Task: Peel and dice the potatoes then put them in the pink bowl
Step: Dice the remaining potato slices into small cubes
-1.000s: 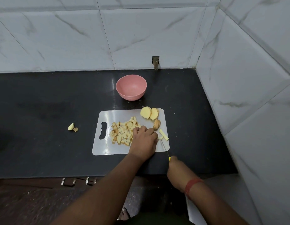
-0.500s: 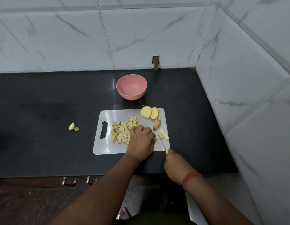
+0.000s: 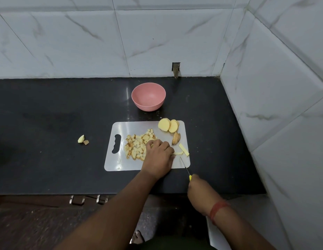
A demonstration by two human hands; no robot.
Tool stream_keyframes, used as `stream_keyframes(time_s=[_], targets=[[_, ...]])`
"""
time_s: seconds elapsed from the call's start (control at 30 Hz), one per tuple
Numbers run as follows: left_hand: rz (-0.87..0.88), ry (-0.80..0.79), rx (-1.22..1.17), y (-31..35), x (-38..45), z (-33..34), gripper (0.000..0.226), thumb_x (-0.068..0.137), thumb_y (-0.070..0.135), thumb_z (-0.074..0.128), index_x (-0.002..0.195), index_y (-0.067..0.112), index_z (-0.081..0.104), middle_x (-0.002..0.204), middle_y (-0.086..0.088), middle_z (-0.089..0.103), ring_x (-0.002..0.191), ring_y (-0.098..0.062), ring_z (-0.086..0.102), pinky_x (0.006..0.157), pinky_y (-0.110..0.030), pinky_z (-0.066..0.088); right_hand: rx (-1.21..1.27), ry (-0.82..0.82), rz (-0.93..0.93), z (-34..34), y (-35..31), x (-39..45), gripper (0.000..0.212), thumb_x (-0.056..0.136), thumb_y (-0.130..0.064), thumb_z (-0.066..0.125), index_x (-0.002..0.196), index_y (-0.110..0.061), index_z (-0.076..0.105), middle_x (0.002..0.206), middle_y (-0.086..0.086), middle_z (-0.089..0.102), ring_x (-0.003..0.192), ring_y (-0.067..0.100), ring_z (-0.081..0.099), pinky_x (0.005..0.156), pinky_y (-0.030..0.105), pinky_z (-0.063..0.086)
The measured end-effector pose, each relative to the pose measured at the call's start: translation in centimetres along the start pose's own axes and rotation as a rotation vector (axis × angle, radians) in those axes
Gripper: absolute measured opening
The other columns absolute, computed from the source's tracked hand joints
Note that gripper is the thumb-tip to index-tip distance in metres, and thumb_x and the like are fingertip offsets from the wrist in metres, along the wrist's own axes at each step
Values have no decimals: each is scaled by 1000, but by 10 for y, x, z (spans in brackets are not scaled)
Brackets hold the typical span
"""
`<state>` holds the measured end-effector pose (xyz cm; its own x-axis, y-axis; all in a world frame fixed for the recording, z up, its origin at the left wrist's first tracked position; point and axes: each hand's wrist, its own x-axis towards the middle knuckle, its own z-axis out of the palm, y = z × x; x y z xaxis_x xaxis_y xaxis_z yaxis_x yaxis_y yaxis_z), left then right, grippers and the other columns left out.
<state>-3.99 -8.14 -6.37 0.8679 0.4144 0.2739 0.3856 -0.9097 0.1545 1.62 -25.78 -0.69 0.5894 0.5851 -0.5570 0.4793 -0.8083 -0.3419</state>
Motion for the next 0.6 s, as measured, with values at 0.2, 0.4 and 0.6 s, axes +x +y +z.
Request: stream_keyframes(time_s=[0.2,0.4,0.6], targets=[[-29,26,-13,-1,-9,0,20,91,36,55,97,21,66,102,3,56,98,-24,51,93,-46,37,13,10,-29,-10,-16,6,12,97,-11,39,108,-8,43,110,16,60,97,31,62,70,30,42],[-44,23,-4,-1,-7,0,17,92,34,59,93,21,70,97,4,58,96,-24,51,92,-46,37,-53,-10,-49,-12,-24,13,28,98,-12,38,124,-1,42,116,17,57,105,33,59,70,29,40],[-47,17,-1,-1,-5,0,16,92,34,62,92,21,72,96,4,60,96,-23,51,93,-47,38,-67,-48,40,-1,-24,18,33,94,-6,39,127,-2,37,118,17,58,105,31,61,72,30,39]])
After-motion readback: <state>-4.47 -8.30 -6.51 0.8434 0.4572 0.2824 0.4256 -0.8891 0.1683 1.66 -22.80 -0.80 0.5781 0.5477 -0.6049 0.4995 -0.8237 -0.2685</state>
